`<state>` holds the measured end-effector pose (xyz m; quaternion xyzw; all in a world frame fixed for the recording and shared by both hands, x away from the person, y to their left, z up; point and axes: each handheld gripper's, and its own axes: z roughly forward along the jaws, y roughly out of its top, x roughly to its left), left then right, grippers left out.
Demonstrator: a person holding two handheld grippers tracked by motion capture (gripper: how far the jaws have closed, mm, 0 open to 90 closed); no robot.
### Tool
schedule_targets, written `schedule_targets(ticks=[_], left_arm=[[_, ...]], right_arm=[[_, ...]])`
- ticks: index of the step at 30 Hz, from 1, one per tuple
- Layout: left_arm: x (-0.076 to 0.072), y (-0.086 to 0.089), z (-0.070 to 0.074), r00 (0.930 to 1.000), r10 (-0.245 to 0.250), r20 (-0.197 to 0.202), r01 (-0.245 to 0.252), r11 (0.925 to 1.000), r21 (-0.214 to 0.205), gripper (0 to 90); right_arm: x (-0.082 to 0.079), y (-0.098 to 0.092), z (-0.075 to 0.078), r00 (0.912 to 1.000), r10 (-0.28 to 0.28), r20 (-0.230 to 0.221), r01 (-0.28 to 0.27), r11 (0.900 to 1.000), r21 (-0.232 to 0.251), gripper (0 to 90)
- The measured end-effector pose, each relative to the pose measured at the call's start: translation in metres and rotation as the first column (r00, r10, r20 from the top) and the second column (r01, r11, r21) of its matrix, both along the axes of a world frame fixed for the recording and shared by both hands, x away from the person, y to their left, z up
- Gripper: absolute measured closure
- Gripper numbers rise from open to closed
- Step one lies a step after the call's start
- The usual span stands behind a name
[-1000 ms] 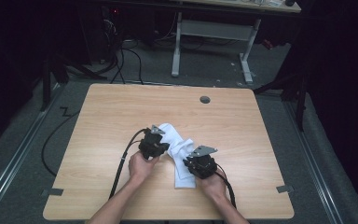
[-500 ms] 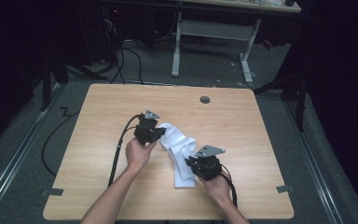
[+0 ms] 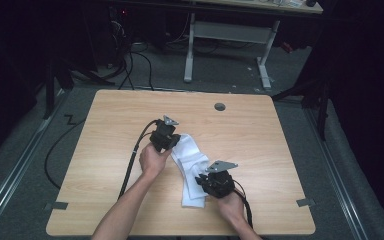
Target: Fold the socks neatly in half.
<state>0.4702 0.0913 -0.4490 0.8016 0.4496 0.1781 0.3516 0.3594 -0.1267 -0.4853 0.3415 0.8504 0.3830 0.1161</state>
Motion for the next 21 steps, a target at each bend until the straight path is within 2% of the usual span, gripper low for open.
schedule_targets(ticks=[6,12,16,21], left_arm=[[0.000,0.005,-0.016,0.9995,0.020,-0.023,-0.019,0.9990,0.040,87.0],[-0.006,0.013,-0.016,0.9989,0.046,-0.011,-0.046,0.9979,0.046,68.6],[-0.018,0.015,-0.015,0.9993,0.037,0.005,-0.038,0.9979,0.053,58.8],[-0.032,0.015,-0.023,0.9998,0.002,-0.021,-0.001,0.9985,0.054,56.4]], right_arm=[[0.002,0.000,-0.014,0.9998,-0.018,-0.007,0.018,0.9994,-0.030,71.9],[-0.001,0.000,-0.010,0.9984,-0.037,0.044,0.038,0.9987,-0.033,65.9],[-0.006,-0.001,-0.005,0.9968,-0.030,0.074,0.032,0.9992,-0.025,66.2],[-0.009,0.005,-0.003,0.9957,0.001,0.092,0.004,0.9986,-0.052,68.5]])
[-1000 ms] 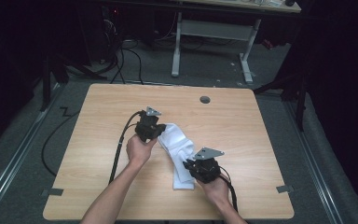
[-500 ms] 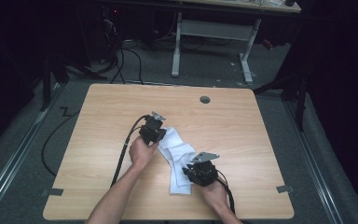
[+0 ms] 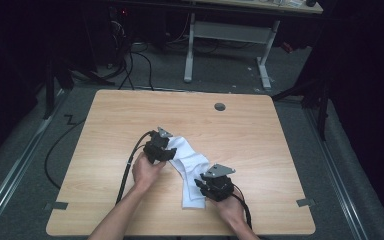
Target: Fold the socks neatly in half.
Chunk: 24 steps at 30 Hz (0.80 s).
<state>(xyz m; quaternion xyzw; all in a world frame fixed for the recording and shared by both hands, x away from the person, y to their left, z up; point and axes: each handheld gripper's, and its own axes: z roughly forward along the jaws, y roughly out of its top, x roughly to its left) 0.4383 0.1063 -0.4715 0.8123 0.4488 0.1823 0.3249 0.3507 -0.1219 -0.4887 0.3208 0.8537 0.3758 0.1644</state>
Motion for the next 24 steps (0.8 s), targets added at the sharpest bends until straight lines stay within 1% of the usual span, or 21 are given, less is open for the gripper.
schedule_targets(ticks=[1,4,7,8,11,14,17,19,21,24], left_arm=[[-0.002,-0.001,-0.003,0.9999,-0.010,-0.011,0.010,1.0000,-0.001,56.5],[-0.006,-0.003,-0.010,0.9989,-0.036,-0.031,0.036,0.9993,0.010,57.7],[-0.006,-0.006,-0.016,0.9980,-0.046,-0.043,0.047,0.9987,0.019,59.0],[-0.005,-0.007,-0.017,0.9980,-0.044,-0.044,0.045,0.9988,0.020,59.4],[-0.003,-0.007,-0.019,0.9990,-0.026,-0.038,0.026,0.9997,-0.001,59.7],[-0.002,-0.010,-0.020,0.9997,-0.014,-0.020,0.014,0.9999,0.002,60.0],[-0.002,-0.011,-0.020,0.9998,0.000,-0.022,0.000,1.0000,0.000,60.1],[-0.002,-0.011,-0.020,0.9997,0.001,-0.023,-0.001,1.0000,0.002,60.1],[-0.002,-0.011,-0.020,0.9997,0.004,-0.024,-0.004,1.0000,-0.001,60.1],[-0.001,-0.011,-0.020,0.9997,0.008,-0.024,-0.008,1.0000,-0.003,60.2]], right_arm=[[0.000,0.002,-0.001,1.0000,0.007,0.005,-0.007,0.9999,-0.007,69.0],[0.003,0.007,-0.004,0.9999,0.015,-0.004,-0.015,0.9993,-0.035,71.1],[0.007,0.010,-0.009,0.9997,0.014,-0.018,-0.015,0.9976,-0.068,76.7],[0.008,0.010,-0.010,0.9997,0.017,-0.017,-0.018,0.9974,-0.069,78.9],[0.012,0.011,-0.009,0.9999,0.015,-0.002,-0.016,0.9961,-0.087,80.3],[0.016,0.012,-0.008,0.9999,0.010,-0.004,-0.010,0.9958,-0.091,81.2],[0.017,0.010,-0.002,0.9999,0.009,-0.007,-0.010,0.9972,-0.074,81.5],[0.016,0.008,0.006,0.9999,0.014,-0.008,-0.014,0.9991,-0.040,81.6],[0.013,0.008,0.015,0.9997,0.023,-0.012,-0.023,0.9997,-0.009,81.6],[0.007,0.010,0.024,0.9987,0.046,-0.022,-0.046,0.9989,0.008,81.7]])
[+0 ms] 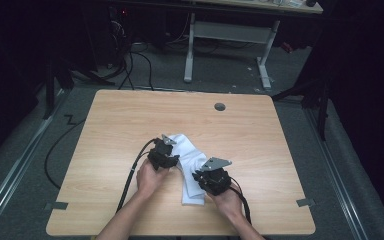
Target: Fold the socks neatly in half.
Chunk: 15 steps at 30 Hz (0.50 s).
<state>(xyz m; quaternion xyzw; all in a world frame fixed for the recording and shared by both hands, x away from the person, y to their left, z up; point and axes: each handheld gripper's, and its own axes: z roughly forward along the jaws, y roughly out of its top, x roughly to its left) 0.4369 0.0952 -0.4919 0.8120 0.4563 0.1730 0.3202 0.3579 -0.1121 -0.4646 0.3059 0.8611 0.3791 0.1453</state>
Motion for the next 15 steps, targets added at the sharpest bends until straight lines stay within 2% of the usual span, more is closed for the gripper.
schedule_targets(ticks=[5,8,11,13,15], left_arm=[[0.001,0.000,0.000,1.0000,0.007,0.001,-0.007,0.9999,-0.009,60.2],[0.002,0.002,0.000,0.9999,0.013,-0.009,-0.013,0.9996,-0.025,60.6],[0.003,0.005,0.000,0.9996,0.018,-0.024,-0.019,0.9986,-0.050,60.8],[0.003,0.006,0.001,0.9995,0.017,-0.026,-0.018,0.9985,-0.051,59.9],[0.001,0.006,0.002,0.9997,0.011,-0.022,-0.012,0.9984,-0.055,57.9]], right_arm=[[-0.007,0.002,0.002,0.9989,0.015,-0.045,-0.014,0.9995,0.027,81.5],[-0.005,0.003,-0.007,0.9972,0.007,-0.074,-0.005,0.9998,0.017,80.1],[0.001,0.002,-0.018,0.9944,-0.020,-0.104,0.020,0.9998,-0.001,72.5],[0.001,0.001,-0.022,0.9944,-0.030,-0.101,0.028,0.9995,-0.014,68.3],[0.000,-0.001,-0.022,0.9962,-0.040,-0.078,0.038,0.9989,-0.026,66.5]])
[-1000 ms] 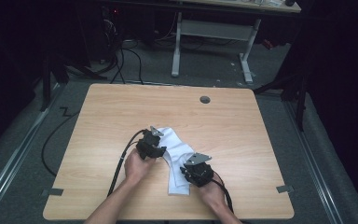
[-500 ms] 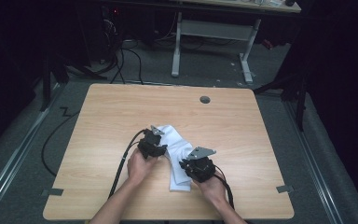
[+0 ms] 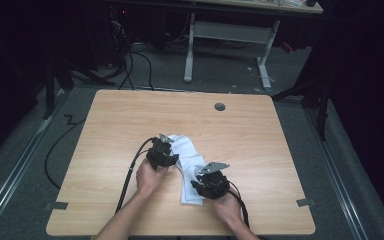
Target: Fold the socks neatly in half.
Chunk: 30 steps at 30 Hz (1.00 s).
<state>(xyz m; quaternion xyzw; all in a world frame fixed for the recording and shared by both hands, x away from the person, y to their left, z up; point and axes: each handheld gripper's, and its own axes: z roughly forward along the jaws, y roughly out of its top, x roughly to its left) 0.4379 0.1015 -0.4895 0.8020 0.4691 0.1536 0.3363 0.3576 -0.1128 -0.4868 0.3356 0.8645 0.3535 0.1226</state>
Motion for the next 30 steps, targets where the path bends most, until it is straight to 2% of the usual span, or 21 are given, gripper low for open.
schedule_targets(ticks=[2,5,11,15,19,22,25,28,30], left_arm=[[-0.002,0.001,0.003,0.9999,-0.003,0.010,0.003,0.9999,-0.013,57.1],[-0.004,0.002,0.007,0.9998,-0.008,0.020,0.009,0.9993,-0.035,57.3],[-0.006,0.000,0.012,0.9995,-0.021,0.024,0.023,0.9963,-0.082,60.0],[-0.014,-0.002,0.020,0.9976,-0.054,0.044,0.057,0.9939,-0.094,58.4],[-0.020,-0.002,0.028,0.9957,-0.069,0.063,0.075,0.9916,-0.106,58.2],[-0.020,-0.001,0.028,0.9955,-0.068,0.065,0.075,0.9916,-0.106,58.8],[-0.020,-0.001,0.028,0.9958,-0.065,0.064,0.072,0.9914,-0.110,59.2],[-0.020,-0.003,0.028,0.9956,-0.069,0.063,0.076,0.9917,-0.104,59.2],[-0.020,-0.004,0.025,0.9956,-0.074,0.057,0.079,0.9927,-0.092,59.1]], right_arm=[[-0.002,-0.002,0.002,0.9998,-0.006,0.021,0.006,1.0000,0.002,66.5],[-0.004,-0.003,0.005,0.9990,0.001,0.045,-0.002,1.0000,0.007,71.6],[-0.005,0.005,-0.001,0.9983,0.043,0.039,-0.042,0.9983,-0.040,81.7],[-0.004,0.004,0.000,0.9984,0.039,0.040,-0.039,0.9991,-0.016,82.6],[-0.005,0.003,0.010,0.9983,0.031,0.048,-0.032,0.9992,0.021,82.7],[-0.007,0.005,0.020,0.9969,0.044,0.065,-0.047,0.9982,0.039,82.7],[-0.010,0.009,0.025,0.9968,0.054,0.059,-0.057,0.9971,0.050,82.7],[-0.012,0.010,0.025,0.9977,0.052,0.043,-0.055,0.9961,0.069,82.5],[-0.011,0.010,0.021,0.9984,0.041,0.038,-0.043,0.9974,0.057,80.3]])
